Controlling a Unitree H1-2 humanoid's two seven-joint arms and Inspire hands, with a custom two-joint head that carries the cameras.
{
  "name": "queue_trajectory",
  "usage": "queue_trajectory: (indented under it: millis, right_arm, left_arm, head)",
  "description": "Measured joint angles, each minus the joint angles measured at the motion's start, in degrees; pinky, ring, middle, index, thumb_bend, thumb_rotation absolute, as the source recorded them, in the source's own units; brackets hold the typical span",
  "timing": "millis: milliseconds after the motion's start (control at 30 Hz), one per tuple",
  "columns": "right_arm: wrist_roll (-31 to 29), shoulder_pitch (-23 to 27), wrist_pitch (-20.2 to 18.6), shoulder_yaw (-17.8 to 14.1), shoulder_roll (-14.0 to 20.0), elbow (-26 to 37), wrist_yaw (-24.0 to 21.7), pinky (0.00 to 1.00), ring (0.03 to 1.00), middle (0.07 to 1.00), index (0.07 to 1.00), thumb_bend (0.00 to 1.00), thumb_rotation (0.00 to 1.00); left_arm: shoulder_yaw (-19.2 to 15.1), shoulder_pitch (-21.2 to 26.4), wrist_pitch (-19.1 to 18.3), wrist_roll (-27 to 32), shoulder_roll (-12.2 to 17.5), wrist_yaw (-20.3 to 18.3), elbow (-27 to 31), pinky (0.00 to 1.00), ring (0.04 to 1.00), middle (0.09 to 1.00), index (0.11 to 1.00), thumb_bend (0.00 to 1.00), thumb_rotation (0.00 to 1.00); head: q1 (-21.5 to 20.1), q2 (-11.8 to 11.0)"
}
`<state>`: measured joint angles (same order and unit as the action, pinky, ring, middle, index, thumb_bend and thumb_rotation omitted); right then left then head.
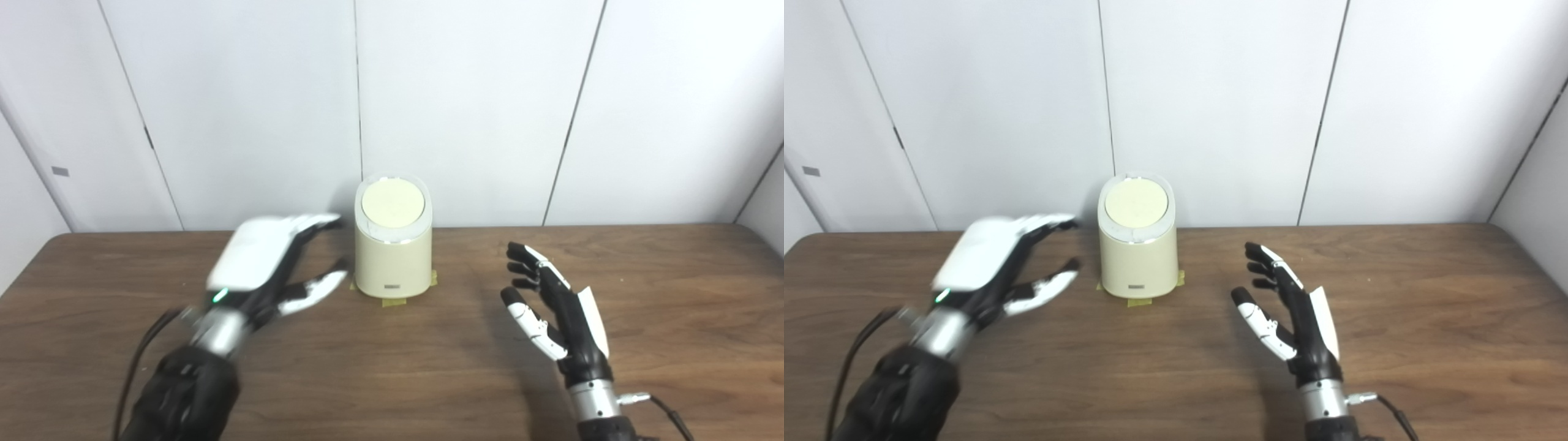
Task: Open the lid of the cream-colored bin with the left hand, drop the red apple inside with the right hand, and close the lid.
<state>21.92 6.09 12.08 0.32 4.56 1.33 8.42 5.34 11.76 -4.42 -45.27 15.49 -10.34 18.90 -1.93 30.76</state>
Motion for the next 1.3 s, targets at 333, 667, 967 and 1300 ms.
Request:
queue_trajectory:
  millis: [333,667,967,1300]
  right_arm:
    - [-4.35,-0.14,0.03,-1.04,0.31,-1.09,0.63,0.64,0.724,0.752,0.751,0.28,0.55]
    - [-5.20,0.18,3.84,-1.39,0.16,-4.71,2.29,0.56,0.666,0.695,0.691,0.28,0.42]
    - [-6.24,1.86,4.31,-1.93,-0.08,-7.41,5.02,0.56,0.650,0.671,0.665,0.31,0.27]
    - [-11.58,2.72,3.87,-2.56,-0.31,-9.24,3.99,0.56,0.656,0.672,0.670,0.27,0.17]
  left_arm:
    - [-5.46,-7.69,19.17,17.19,-4.33,15.45,-14.98,0.62,0.729,0.751,0.743,0.22,0.45]
    - [-7.77,-5.16,28.33,23.82,-5.71,22.26,-23.21,0.59,0.682,0.708,0.711,0.20,0.46]
    - [-6.36,-3.70,29.42,22.67,-5.53,25.69,-25.71,0.56,0.662,0.685,0.677,0.23,0.32]
    - [-6.17,-3.40,29.41,21.83,-5.50,26.02,-26.01,0.56,0.657,0.680,0.676,0.22,0.27]
  head:
    - [0.00,-0.26]
    - [-0.18,0.35]
    - [0.79,0.79]
    - [0.44,1.32]
